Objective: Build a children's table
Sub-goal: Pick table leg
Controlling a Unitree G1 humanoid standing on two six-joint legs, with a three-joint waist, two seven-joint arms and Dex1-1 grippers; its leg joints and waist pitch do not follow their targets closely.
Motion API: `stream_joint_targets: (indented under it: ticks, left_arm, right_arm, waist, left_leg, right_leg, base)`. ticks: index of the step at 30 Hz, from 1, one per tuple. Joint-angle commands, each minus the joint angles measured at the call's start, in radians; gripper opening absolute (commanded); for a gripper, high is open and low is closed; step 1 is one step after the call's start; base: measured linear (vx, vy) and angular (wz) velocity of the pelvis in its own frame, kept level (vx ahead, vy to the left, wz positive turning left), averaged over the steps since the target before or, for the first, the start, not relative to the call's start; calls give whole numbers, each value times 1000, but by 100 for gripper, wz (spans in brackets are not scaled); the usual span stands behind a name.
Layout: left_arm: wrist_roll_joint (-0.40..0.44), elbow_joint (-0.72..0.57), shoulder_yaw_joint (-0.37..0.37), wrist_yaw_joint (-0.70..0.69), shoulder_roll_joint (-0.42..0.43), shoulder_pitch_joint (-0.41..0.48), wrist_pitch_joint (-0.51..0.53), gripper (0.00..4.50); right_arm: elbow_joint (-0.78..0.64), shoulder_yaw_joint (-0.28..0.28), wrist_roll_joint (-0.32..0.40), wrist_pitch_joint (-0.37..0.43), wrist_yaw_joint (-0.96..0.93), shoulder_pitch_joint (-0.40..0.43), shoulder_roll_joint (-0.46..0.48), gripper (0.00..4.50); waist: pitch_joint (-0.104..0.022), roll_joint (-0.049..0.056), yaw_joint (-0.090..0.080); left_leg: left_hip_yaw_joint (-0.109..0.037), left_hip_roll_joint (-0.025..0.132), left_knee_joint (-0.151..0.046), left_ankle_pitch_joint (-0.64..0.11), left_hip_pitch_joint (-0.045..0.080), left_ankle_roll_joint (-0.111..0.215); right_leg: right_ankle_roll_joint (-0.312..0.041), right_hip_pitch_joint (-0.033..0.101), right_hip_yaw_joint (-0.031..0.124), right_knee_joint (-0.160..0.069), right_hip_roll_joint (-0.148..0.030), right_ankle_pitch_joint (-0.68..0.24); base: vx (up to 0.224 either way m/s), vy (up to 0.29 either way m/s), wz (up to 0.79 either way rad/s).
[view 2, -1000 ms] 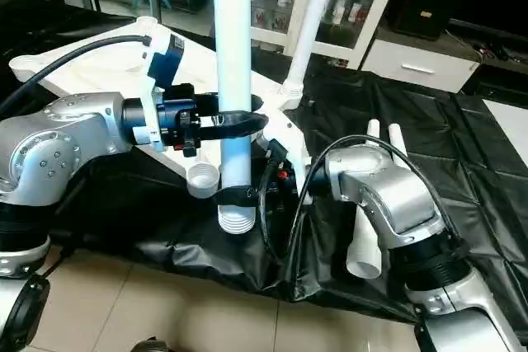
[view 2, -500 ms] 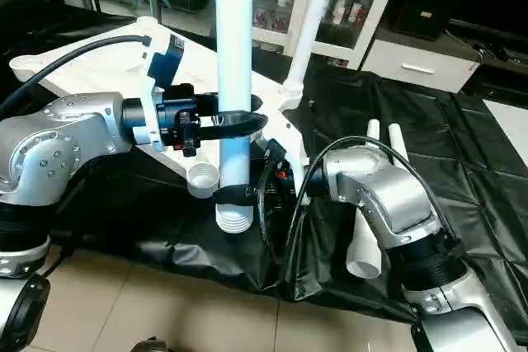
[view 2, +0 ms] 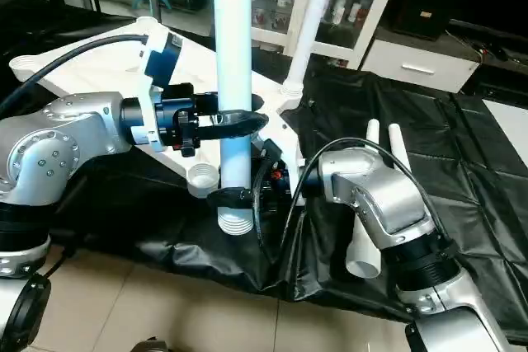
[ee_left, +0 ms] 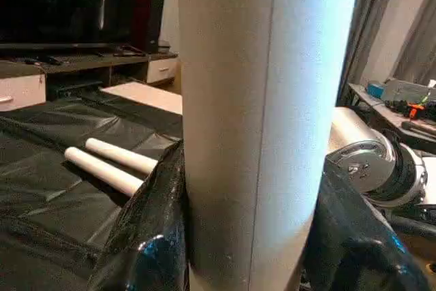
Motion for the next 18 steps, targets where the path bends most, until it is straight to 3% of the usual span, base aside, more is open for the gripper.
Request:
stream_joint_targets:
  ticks: [1,3,10,18]
  left_arm:
    - [-28,-36,-13,-31,-9,-36,7,181]
    - [-28,-37,-14,-32,-8,-35,7,181]
    - [-21,-39,-22,-48,0,-32,3,181]
    - [-2,-46,-45,-56,20,-21,-2,181]
  right_arm:
    - [7,-14,-7,2,-12,7,-7,257]
    - [8,-14,-7,2,-11,7,-7,257]
    - [7,-12,-8,-3,-5,8,-8,195]
    - [3,-19,-9,-13,-7,12,-4,187]
  waist:
    - [-71,20,1]
    - [-71,20,1]
    - [-71,19,1]
    - [-71,21,-1]
  left_leg:
    - [13,6,-70,-121,-1,-50]
    - [13,6,-70,-123,-1,-50]
    - [13,6,-70,-121,-1,-49]
    - [13,6,-70,-127,0,-53]
  right_leg:
    - [-170,63,39,-54,-52,-105]
    - [-169,62,39,-55,-52,-107]
    - [-166,63,39,-55,-53,-113]
    - [-168,62,39,-54,-52,-108]
  base:
    - [0,0,0]
    - [0,0,0]
    - [0,0,0]
    - [0,0,0]
